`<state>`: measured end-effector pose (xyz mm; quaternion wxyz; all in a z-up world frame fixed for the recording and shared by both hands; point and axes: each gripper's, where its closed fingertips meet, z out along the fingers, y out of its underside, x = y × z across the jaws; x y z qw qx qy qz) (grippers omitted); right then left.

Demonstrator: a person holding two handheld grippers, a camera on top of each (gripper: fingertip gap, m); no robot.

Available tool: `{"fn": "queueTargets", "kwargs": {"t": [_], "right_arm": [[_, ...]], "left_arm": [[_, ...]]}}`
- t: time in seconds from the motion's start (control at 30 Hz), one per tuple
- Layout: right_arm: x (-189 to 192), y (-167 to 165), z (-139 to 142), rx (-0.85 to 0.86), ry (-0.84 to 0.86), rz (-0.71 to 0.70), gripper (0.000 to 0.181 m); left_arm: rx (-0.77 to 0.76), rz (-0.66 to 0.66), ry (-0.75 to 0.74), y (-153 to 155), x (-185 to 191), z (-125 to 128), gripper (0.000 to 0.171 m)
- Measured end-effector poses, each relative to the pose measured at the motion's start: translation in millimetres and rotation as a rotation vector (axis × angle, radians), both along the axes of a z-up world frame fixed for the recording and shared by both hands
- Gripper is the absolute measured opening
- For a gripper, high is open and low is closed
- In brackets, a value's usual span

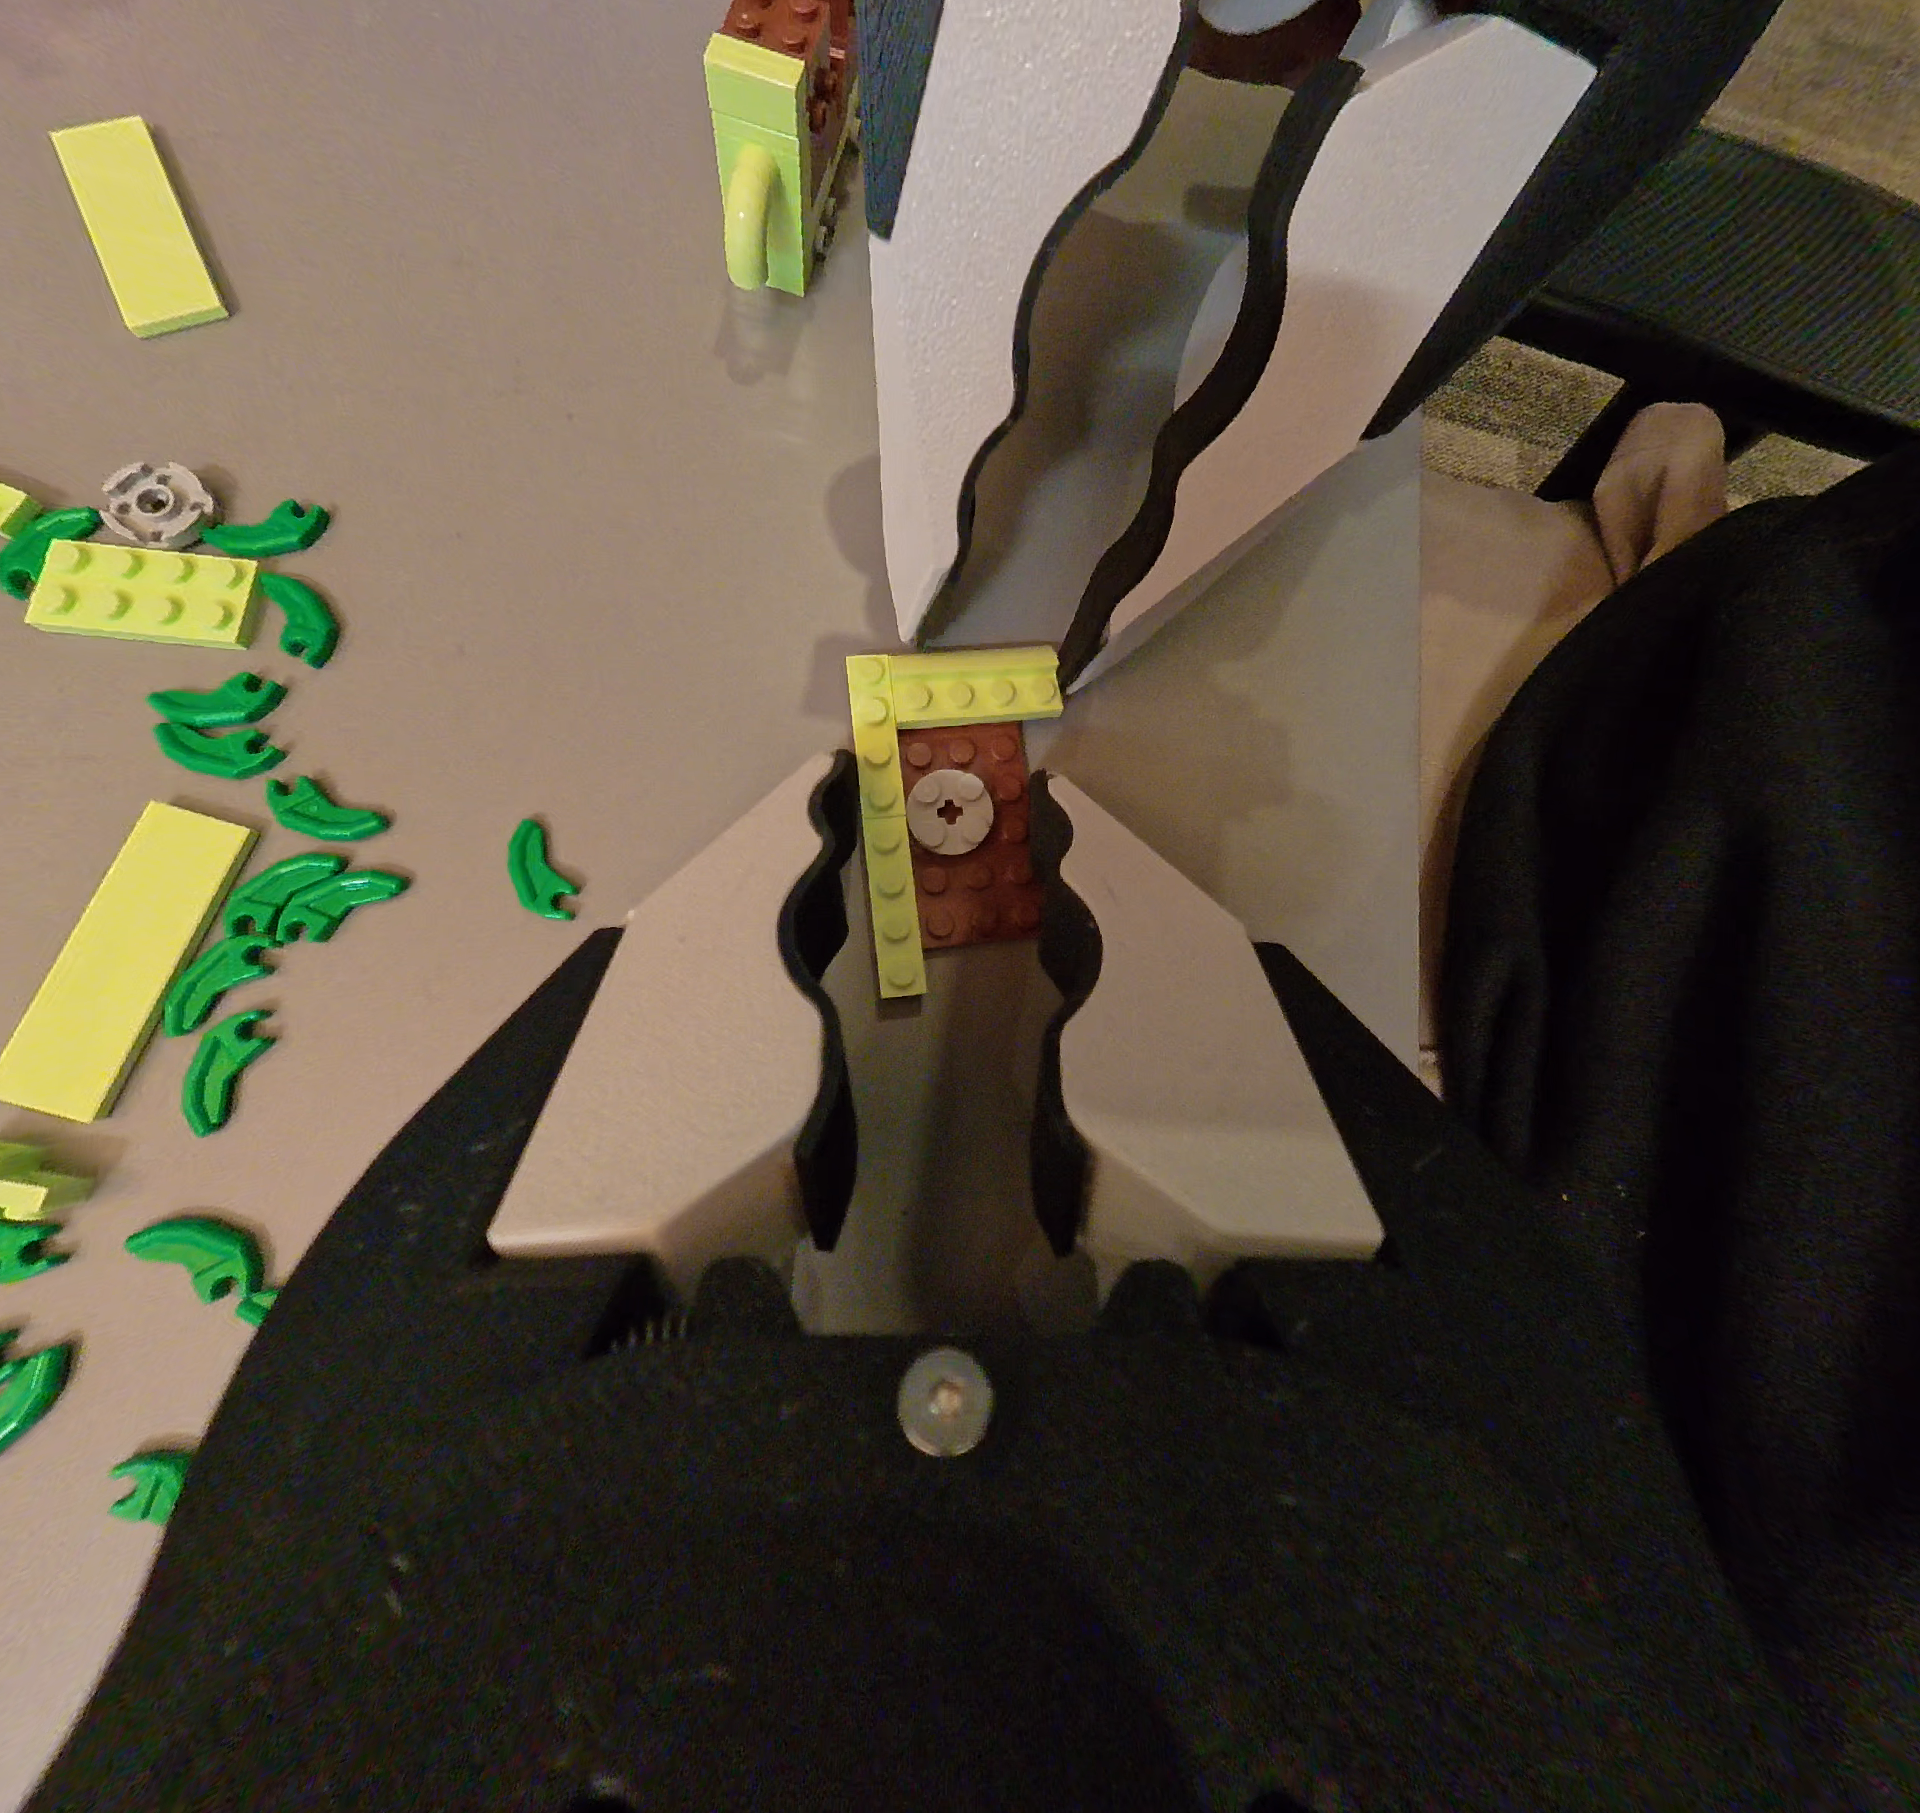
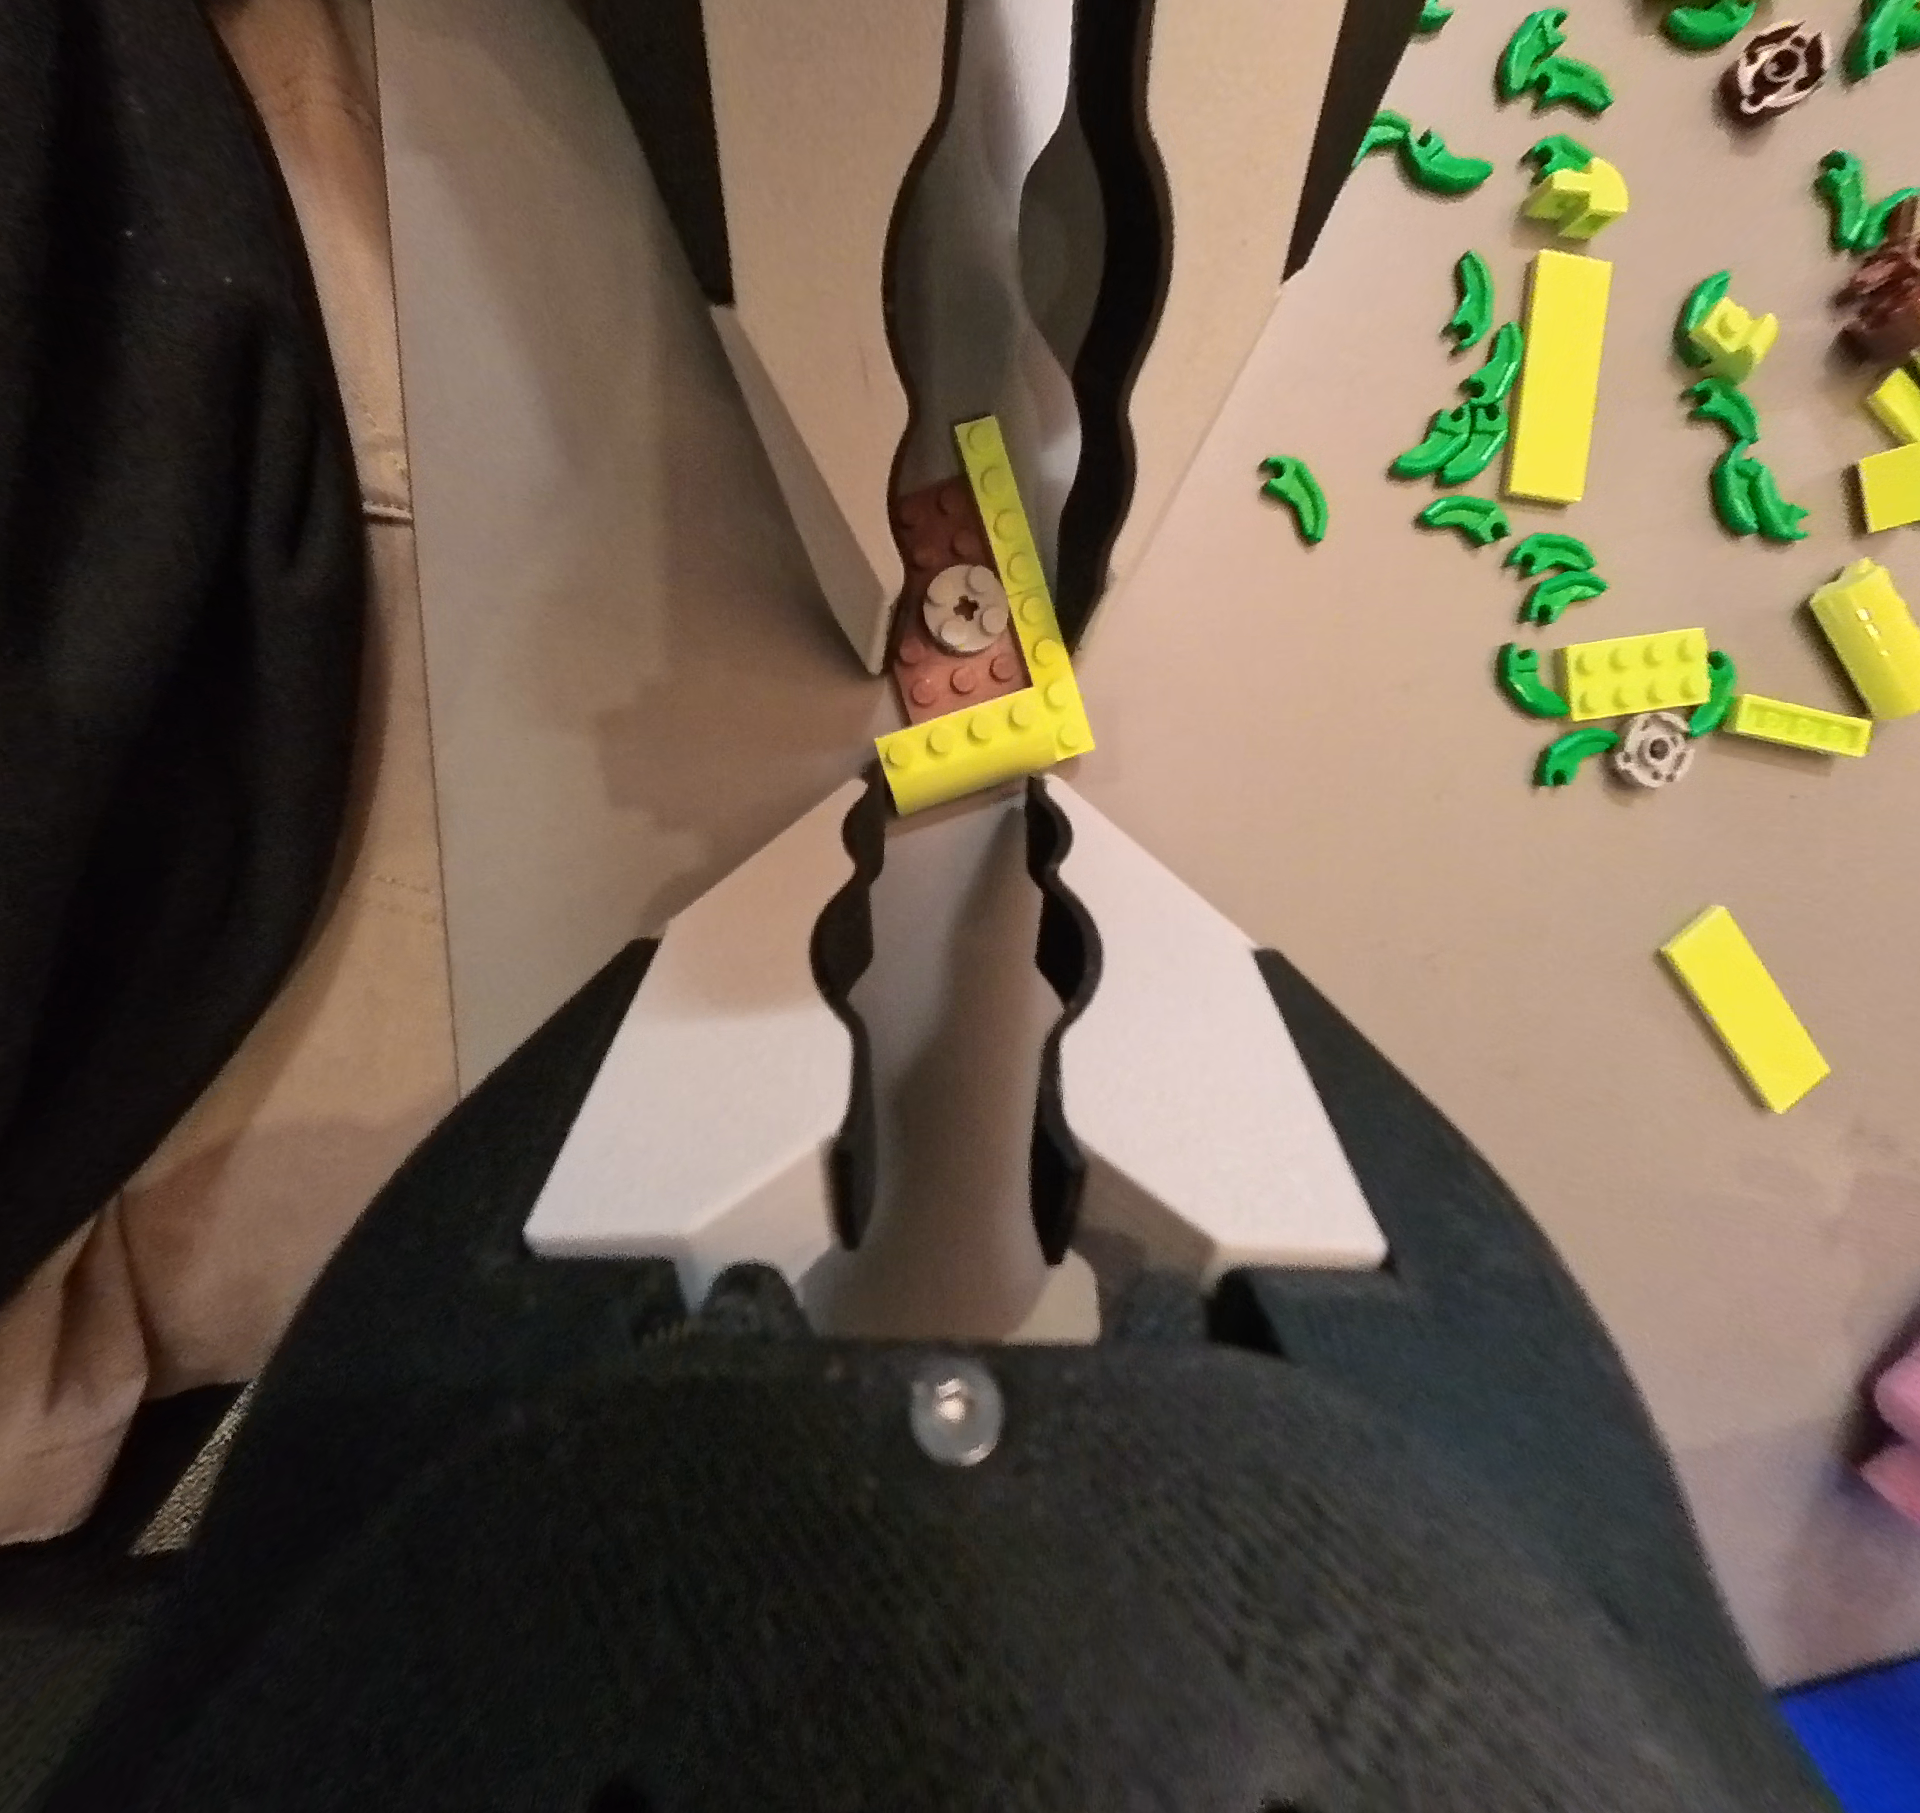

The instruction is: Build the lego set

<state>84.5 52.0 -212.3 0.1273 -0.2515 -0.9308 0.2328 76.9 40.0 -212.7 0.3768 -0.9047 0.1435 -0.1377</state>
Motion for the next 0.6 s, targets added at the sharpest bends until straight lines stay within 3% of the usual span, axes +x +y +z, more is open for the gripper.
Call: {"fn": "queueTargets", "kwargs": {"t": [0.27, 0.6], "right_arm": [[1, -2, 11, -0.064, 0.007, -0.035, 0.028], [-12, -8, 11, -0.087, 0.037, -0.06, 0.0]], "left_arm": [[-0.001, 0.0, -0.004, 0, 0, 0, 0.03], [-0.001, 0.0, -0.004, 0, 0, 0, 0.03]]}}
